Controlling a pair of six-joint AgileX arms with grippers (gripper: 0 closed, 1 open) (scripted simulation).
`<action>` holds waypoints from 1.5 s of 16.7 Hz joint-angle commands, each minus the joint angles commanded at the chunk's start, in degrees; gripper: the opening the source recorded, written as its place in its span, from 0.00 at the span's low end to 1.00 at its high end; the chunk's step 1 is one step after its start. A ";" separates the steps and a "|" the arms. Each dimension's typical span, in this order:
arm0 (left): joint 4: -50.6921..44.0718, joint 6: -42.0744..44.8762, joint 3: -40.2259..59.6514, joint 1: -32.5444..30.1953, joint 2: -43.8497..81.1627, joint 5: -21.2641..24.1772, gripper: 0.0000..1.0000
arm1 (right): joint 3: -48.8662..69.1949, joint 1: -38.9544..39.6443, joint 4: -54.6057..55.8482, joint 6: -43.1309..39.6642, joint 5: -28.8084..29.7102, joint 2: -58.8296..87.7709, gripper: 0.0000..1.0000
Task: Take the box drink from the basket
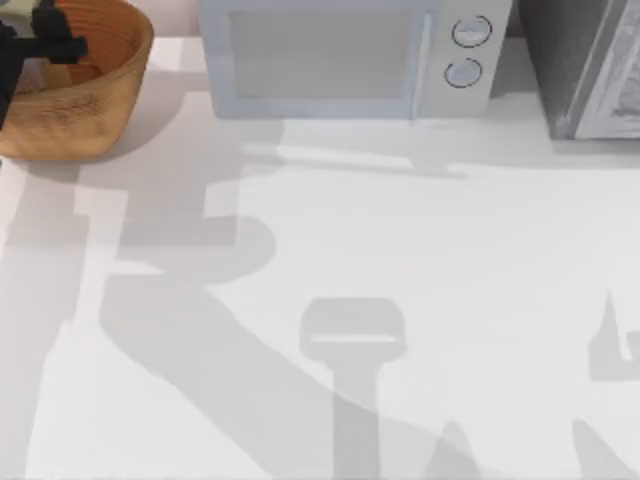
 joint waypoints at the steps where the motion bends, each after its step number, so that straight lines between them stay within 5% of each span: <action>1: -0.11 0.20 -0.04 0.30 -1.20 -0.01 0.00 | 0.00 0.00 0.00 0.00 0.00 0.00 1.00; 16: -28.89 0.29 13.22 0.21 -16.73 -0.33 0.00 | 0.00 0.00 0.00 0.00 0.00 0.00 1.00; 25: -31.43 0.20 12.45 0.22 -19.09 -0.46 0.00 | 0.00 0.00 0.00 0.00 0.00 0.00 1.00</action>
